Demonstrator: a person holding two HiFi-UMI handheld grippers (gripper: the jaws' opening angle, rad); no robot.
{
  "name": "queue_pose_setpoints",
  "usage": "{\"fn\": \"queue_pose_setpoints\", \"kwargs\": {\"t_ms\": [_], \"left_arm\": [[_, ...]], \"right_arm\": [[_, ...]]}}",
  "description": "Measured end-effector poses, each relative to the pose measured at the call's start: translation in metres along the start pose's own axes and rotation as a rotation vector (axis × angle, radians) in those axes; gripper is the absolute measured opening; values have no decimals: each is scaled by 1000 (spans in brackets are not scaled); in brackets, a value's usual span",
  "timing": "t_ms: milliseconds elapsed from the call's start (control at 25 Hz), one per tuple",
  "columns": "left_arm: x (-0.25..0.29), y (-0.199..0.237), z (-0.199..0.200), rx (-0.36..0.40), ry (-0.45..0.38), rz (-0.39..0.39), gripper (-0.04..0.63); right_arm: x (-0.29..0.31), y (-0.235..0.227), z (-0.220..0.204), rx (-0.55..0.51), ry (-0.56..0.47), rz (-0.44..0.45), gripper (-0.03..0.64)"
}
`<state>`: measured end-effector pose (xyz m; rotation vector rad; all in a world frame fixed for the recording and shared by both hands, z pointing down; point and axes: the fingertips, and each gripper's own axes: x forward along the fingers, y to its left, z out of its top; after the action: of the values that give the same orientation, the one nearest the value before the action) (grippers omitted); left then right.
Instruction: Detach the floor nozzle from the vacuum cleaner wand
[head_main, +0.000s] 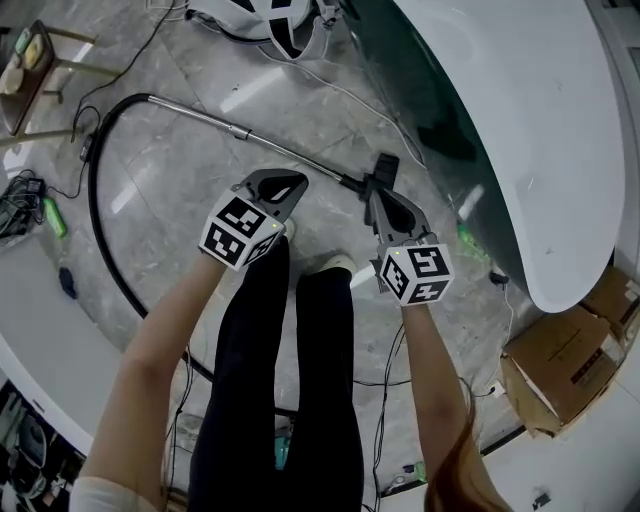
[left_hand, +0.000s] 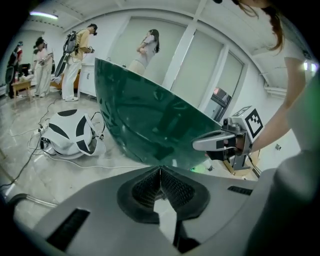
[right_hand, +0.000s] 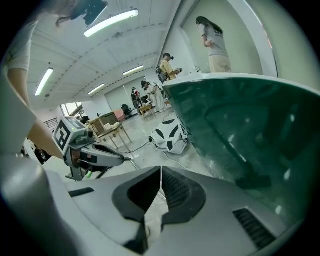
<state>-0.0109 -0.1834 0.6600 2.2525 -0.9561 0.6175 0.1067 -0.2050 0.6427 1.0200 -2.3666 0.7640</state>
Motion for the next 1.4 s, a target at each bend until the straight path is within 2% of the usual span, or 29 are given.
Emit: {"fn": "queue_pose_setpoints", "kwargs": {"t_ms": [120, 200, 320, 480, 680, 800, 960, 1000, 1040, 1080, 1240, 1400], "left_arm": [[25, 19, -10, 21, 22, 21, 11], [41, 29, -16, 95, 35, 28, 11], [65, 32, -35, 201, 100, -17, 11], [96, 38, -61, 305, 179, -84, 11], [133, 53, -111, 430, 288, -158, 11], [155, 68, -146, 535, 360, -166, 12], [187, 77, -188, 672, 448, -184, 17], [195, 79, -199, 707, 475, -186, 57], [202, 82, -209, 745, 507, -187, 171], [209, 84, -219, 788, 544, -187, 227], [229, 95, -254, 971, 691, -190, 245], [243, 116, -280, 1090, 810, -155, 245]], "right_arm": [[20, -21, -20, -2, 29, -20, 17], [36, -31, -33, -25, 58, -9, 17], [59, -37, -55, -95, 113, 36, 17], [87, -38, -80, -198, 148, 104, 17], [120, -41, -130, -274, 206, 189, 17], [137, -51, -167, -304, 262, 211, 18], [155, -70, -214, -387, 346, 196, 28], [159, -73, -228, -409, 386, 200, 68], [162, -76, -243, -429, 437, 207, 148], [166, -79, -257, -453, 491, 214, 192], [182, -98, -294, -585, 628, 201, 207], [197, -106, -320, -731, 722, 220, 206]]}}
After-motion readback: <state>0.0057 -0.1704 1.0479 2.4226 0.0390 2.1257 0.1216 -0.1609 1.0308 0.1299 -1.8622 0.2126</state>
